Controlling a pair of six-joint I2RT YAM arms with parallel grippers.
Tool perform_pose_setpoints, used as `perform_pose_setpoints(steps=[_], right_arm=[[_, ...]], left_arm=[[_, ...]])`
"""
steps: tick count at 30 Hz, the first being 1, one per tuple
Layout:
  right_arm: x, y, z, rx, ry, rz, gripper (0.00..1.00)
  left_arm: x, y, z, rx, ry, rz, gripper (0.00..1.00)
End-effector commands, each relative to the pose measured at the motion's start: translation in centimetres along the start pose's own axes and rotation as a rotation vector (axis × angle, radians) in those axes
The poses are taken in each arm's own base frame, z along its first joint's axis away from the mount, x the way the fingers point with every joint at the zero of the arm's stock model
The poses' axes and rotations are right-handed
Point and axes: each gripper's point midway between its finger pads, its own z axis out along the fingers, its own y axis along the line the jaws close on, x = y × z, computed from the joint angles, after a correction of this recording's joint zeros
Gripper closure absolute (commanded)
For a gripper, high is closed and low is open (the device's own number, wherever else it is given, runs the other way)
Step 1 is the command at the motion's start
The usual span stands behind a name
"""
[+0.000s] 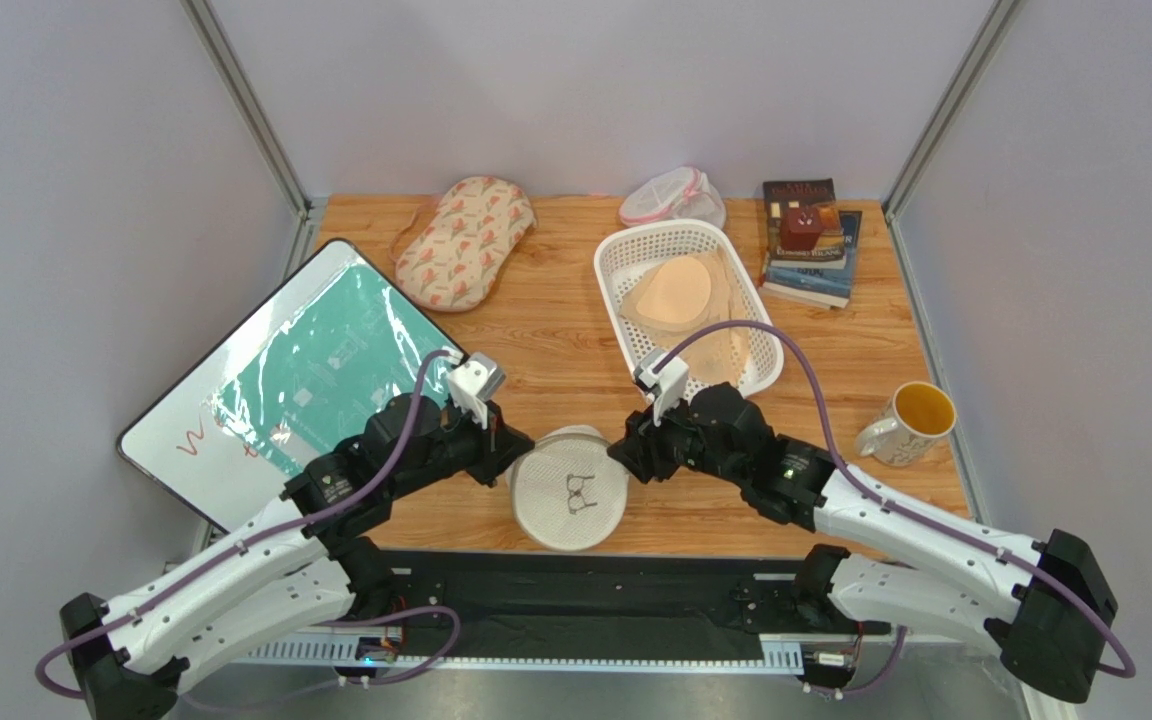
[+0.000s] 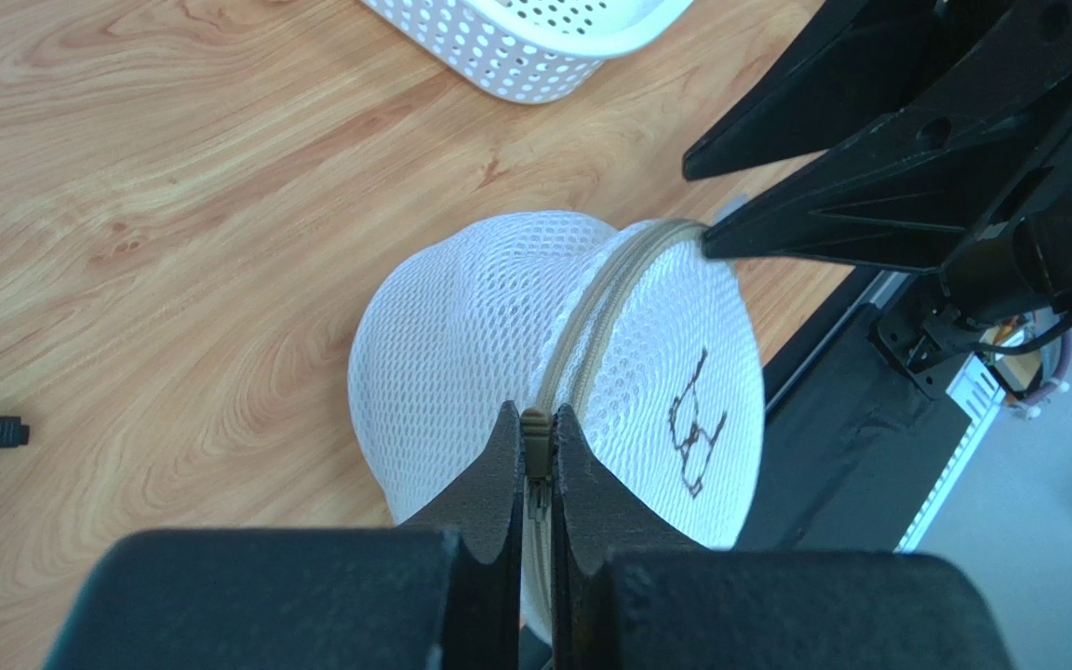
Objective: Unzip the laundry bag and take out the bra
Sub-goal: Unzip the laundry bag at the center of the board.
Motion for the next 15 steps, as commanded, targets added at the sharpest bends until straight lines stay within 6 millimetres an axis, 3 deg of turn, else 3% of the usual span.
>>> perform_pose_setpoints(steps=[1, 3, 4, 8, 15], right_arm=[[0.1, -0.9, -0.8, 0.044, 0.021, -0.034, 0.33], [-1.0, -0.4, -1.0, 0.022, 0.009, -0.064, 0.11], [-1.6, -0.3, -1.1, 0.016, 0.001, -0.075, 0.09], [-4.4, 1.0, -1.2, -0.04, -0.039, -0.147, 0.07], [-6.5, 5.3, -0.6, -0.288, -0.053, -0.279, 0.09]], left_arm=[[-0.1, -0.1, -0.2, 0.007, 0.014, 0.027, 1.0], [0.0, -0.4, -0.1, 0.022, 0.024, 0.034, 1.0], [0.0, -0.6, -0.1, 0.037, 0.028, 0.038, 1.0], [0.0, -1.4, 0.1, 0.078, 0.039, 0.052, 1.0], [0.5, -2.0, 0.8, 0.125, 0.072, 0.067, 1.0]])
